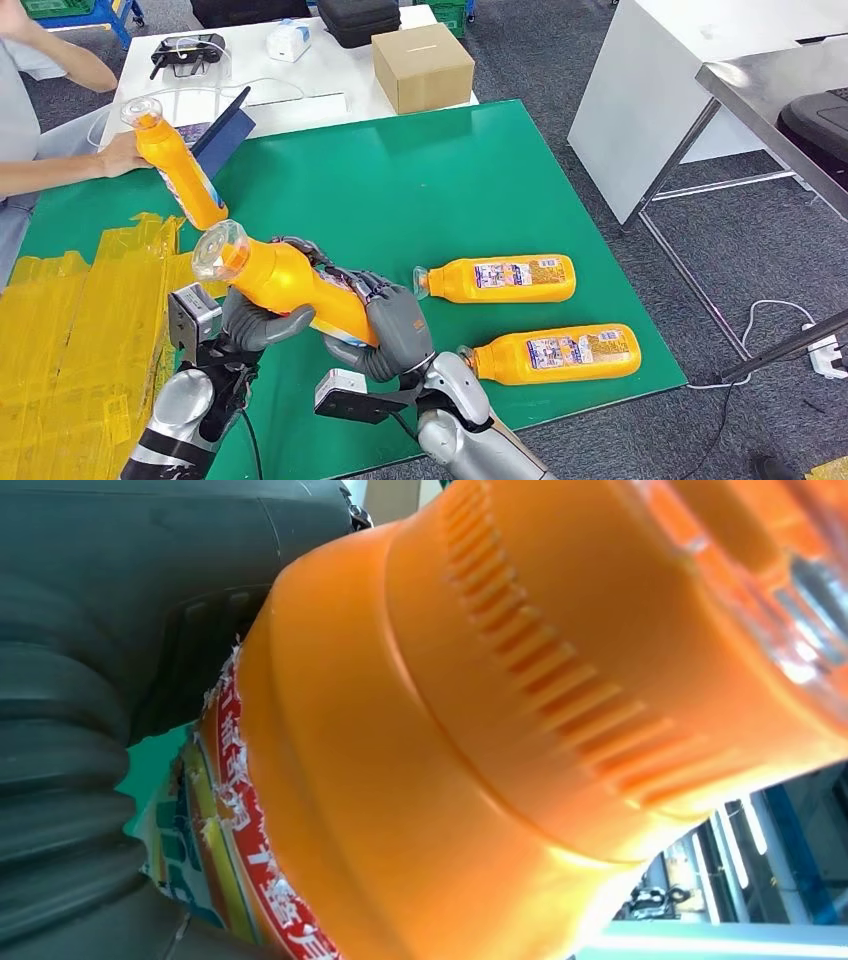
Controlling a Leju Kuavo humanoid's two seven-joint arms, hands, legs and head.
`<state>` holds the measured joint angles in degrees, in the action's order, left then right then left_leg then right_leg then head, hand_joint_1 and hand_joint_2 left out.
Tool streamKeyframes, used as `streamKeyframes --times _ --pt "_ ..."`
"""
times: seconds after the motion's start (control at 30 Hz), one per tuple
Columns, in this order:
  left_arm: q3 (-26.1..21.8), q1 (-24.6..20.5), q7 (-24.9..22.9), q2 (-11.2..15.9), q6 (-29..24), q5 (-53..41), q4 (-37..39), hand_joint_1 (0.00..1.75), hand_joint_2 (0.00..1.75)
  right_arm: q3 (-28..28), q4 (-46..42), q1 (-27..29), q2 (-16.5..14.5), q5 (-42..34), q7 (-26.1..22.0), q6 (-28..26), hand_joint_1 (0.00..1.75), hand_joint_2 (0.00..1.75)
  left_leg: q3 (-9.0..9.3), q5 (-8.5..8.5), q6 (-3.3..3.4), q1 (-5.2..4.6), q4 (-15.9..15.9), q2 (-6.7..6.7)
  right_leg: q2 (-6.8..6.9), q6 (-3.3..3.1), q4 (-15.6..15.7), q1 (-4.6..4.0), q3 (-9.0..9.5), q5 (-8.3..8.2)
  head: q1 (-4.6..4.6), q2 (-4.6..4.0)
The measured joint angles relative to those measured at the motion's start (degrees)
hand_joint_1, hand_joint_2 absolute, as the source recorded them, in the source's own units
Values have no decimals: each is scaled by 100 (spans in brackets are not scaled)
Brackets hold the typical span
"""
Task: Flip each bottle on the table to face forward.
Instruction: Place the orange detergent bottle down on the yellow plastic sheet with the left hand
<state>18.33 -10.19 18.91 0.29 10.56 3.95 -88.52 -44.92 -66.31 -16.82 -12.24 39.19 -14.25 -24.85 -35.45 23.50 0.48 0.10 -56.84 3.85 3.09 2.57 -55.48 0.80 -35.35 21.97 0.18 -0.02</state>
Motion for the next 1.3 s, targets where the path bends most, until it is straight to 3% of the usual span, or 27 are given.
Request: streamKeyframes --times 0.23,0.27,0.37,0.4,0.57,0.8,0.97,1.03,1.1,1.2,1.3 --pt "-63 20 10 -74 -92 128 0 175 175 -13 60 -40 -38 -50 -1 -2 170 175 0 0 0 0 0 0 0 0 0 1 0 0 1 0" --pt "-68 23 10 -82 -100 142 0 175 175 -13 69 -42 -39 -63 -2 -5 137 175 0 0 0 0 0 0 0 0 0 1 0 0 1 0" --pt "-83 33 15 -101 -137 162 0 175 175 -12 90 -47 -39 -113 -28 -37 10 175 0 0 0 0 0 0 0 0 0 1 0 0 1 0" --pt "-93 33 20 -108 -186 163 0 175 175 -11 93 -41 -39 -139 -59 -61 0 175 0 0 0 0 0 0 0 0 0 1 0 0 1 0" --pt "-269 5 68 -121 -887 -266 -4 175 175 -1 -104 138 5 -341 -286 -233 0 175 0 0 0 0 0 0 0 0 0 -1 -4 0 0 0" --pt "-686 -66 74 1 -2690 -2411 -155 175 175 318 -1406 682 297 -462 -487 -390 0 175 -3 1 0 0 0 0 0 0 0 0 -7 0 2 0" --pt "-878 -159 -120 129 -3241 -3431 -193 175 175 544 -2145 919 467 -361 -554 -482 0 175 -3 1 0 0 0 0 0 0 1 1 -7 0 1 0" --pt "-900 -196 -467 210 -3484 -4274 -195 175 175 632 -2395 1012 526 -326 -575 -561 0 175 -3 0 0 0 -1 0 0 0 1 1 -7 0 2 0" --pt "-897 -237 -1168 366 -3680 -6056 -185 175 175 751 -2719 1131 608 -249 -619 -716 0 175 -3 0 0 0 -1 0 0 0 1 1 -7 0 2 0" --pt "-894 -295 -2093 713 -3558 -8870 -88 175 175 979 -3276 1316 764 -89 -658 -954 0 175 -3 1 0 -1 -1 2 -2 0 0 0 -8 0 1 0" --pt "-874 -371 -2433 1038 -3215 -9486 73 175 175 1181 -3707 1446 892 58 -660 -1085 0 175 -3 0 -1 0 -1 7 -3 0 0 -1 -13 0 1 0"
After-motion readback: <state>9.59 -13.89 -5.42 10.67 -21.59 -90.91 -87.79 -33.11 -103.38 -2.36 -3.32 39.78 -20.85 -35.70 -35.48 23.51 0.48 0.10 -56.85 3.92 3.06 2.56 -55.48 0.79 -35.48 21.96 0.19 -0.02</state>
